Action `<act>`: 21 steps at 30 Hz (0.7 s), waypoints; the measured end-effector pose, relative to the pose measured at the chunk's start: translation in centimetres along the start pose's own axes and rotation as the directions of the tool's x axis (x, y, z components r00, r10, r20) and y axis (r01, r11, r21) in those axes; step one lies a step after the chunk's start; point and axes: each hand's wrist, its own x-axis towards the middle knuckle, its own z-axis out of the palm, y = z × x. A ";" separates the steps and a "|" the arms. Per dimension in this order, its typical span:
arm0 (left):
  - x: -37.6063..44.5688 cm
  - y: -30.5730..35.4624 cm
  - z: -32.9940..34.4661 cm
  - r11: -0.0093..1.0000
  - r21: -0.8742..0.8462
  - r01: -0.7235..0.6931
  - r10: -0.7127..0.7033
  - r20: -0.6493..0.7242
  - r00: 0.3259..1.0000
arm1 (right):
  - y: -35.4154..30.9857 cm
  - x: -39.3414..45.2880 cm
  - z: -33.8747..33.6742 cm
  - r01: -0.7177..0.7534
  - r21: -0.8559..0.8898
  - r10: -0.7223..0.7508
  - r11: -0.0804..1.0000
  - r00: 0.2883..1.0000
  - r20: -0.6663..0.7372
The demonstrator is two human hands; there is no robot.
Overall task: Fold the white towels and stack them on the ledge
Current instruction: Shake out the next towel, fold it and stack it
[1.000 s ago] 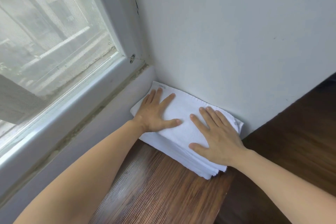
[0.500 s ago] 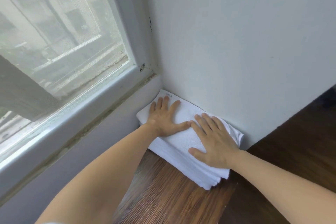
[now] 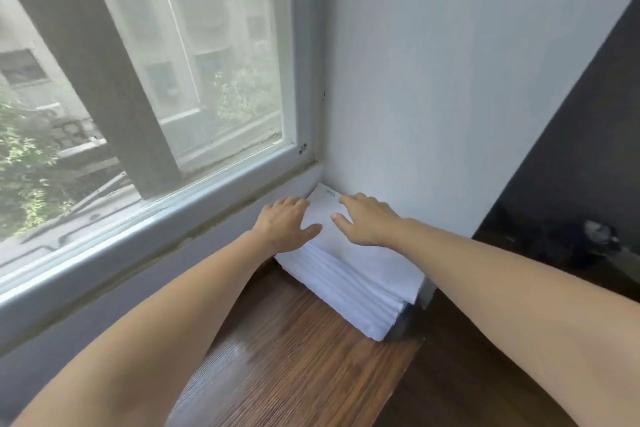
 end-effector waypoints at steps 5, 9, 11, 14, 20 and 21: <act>-7.2 -1.2 -3.4 0.995 -0.056 0.084 -0.089 -0.104 0.991 | -7.1 -0.6 -2.0 0.073 -0.008 -0.073 0.997 0.988 -0.139; -14.2 -4.0 -5.2 0.973 -0.005 0.231 -0.230 -0.131 0.964 | -12.7 -1.1 -2.8 0.223 0.020 -0.211 0.975 0.947 -0.244; -18.0 -5.7 -5.8 0.943 0.008 0.334 -0.329 -0.152 0.932 | -15.3 -1.6 -3.0 0.297 0.012 -0.282 0.955 0.918 -0.279; -23.8 -7.0 -6.3 0.873 -0.020 0.487 -0.483 -0.176 0.858 | -18.9 -3.4 -2.7 0.409 0.039 -0.381 0.912 0.877 -0.294; -35.6 -6.6 -5.5 0.678 -0.090 0.730 -0.732 -0.174 0.658 | -25.3 -9.3 -0.2 0.616 0.053 -0.588 0.786 0.771 -0.246; -37.6 -6.2 -5.1 0.634 -0.111 0.765 -0.771 -0.166 0.615 | -26.3 -10.5 0.5 0.648 0.056 -0.621 0.760 0.749 -0.232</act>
